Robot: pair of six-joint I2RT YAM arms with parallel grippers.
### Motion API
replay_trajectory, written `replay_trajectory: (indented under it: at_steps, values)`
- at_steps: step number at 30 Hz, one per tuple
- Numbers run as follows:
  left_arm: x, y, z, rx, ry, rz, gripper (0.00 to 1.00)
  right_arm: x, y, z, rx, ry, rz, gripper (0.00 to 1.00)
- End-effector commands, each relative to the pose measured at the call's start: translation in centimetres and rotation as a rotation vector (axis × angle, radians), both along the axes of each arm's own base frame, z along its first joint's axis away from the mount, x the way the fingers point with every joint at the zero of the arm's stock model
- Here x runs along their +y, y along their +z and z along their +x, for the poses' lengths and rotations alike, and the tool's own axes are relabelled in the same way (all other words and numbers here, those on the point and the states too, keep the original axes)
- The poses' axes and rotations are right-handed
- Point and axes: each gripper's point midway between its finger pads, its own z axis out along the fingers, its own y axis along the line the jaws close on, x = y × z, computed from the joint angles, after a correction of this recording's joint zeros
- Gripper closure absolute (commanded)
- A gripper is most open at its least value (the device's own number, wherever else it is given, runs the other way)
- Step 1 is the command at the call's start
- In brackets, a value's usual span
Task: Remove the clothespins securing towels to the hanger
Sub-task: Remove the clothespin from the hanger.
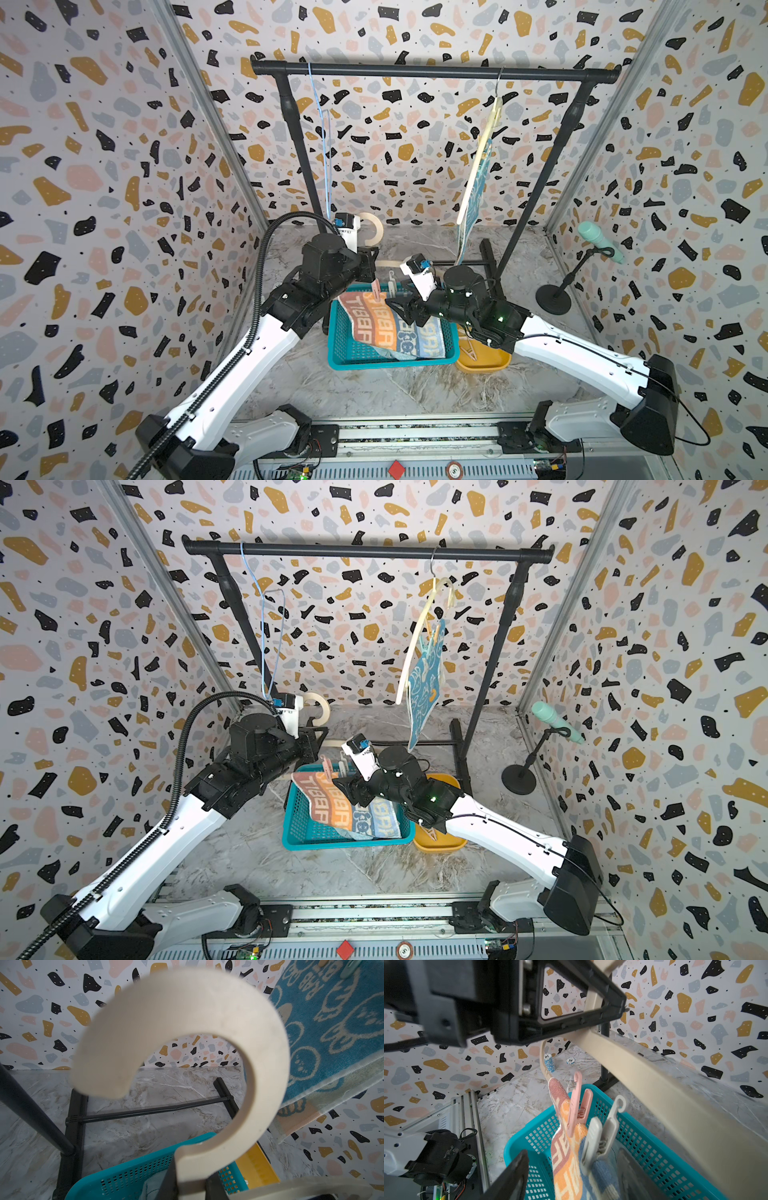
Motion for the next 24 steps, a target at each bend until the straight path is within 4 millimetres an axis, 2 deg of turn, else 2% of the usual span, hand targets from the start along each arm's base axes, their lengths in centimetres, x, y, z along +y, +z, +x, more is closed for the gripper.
replay_trajectory:
  at_steps: [1, 24]
  values:
    - [-0.5, 3.2, -0.2, -0.065, -0.013, -0.058, 1.00, -0.1, 1.5, 0.3, -0.024, -0.026, 0.007, 0.32]
    - [-1.5, 3.3, -0.2, -0.059, -0.028, -0.084, 1.00, 0.3, 0.6, 1.9, -0.016, -0.080, -0.059, 0.32]
